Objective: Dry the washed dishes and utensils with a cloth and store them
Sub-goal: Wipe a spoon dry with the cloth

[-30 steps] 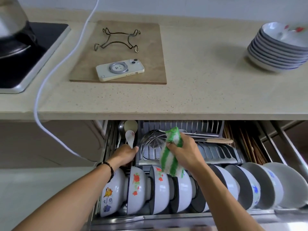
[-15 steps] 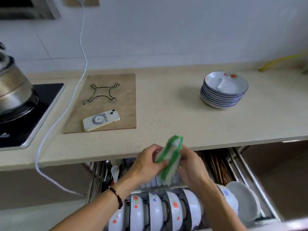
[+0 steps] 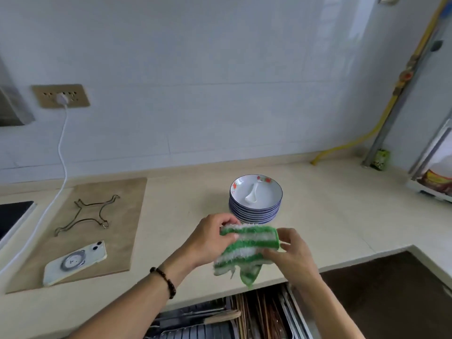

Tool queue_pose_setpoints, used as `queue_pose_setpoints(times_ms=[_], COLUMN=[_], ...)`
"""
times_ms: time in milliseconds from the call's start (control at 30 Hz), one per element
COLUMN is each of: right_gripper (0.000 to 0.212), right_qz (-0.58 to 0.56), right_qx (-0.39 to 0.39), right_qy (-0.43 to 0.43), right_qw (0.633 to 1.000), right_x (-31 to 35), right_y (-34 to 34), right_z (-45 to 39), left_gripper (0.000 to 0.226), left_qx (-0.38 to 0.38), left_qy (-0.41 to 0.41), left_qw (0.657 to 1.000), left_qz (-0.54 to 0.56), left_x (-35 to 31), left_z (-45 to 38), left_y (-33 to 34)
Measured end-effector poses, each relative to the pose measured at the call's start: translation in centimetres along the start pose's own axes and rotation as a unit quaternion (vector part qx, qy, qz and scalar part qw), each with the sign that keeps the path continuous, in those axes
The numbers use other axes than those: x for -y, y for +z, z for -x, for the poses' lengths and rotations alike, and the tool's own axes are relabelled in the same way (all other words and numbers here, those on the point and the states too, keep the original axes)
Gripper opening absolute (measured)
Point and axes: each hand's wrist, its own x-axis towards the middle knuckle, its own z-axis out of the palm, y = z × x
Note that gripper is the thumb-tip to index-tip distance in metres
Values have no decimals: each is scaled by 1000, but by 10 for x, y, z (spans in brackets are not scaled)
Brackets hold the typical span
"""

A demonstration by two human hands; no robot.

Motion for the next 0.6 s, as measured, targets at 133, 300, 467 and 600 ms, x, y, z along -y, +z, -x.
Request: queue_pose_setpoints(times_ms=[133, 300, 467, 600], right_gripper=[57, 9, 25, 22], right_qz=[114, 203, 192, 133], right_qx=[52, 69, 53, 21], right_qy=[-101, -90, -43, 2], right_qw=[987, 973, 979, 991], right_x=[21, 35, 30, 14], right_y=[-20, -35, -59, -75], right_z=[-38, -99, -146, -177], left_gripper=[12, 11, 12, 19], left_qx=[51, 81, 42, 17], left_qy=[34, 48, 2, -76], left_qw=[998, 996, 999, 992], left_qz=[-21, 7, 1, -97], left_x=[-11, -10, 6, 28], left_z=[-49, -113, -169, -212], left_y=[8, 19, 34, 53])
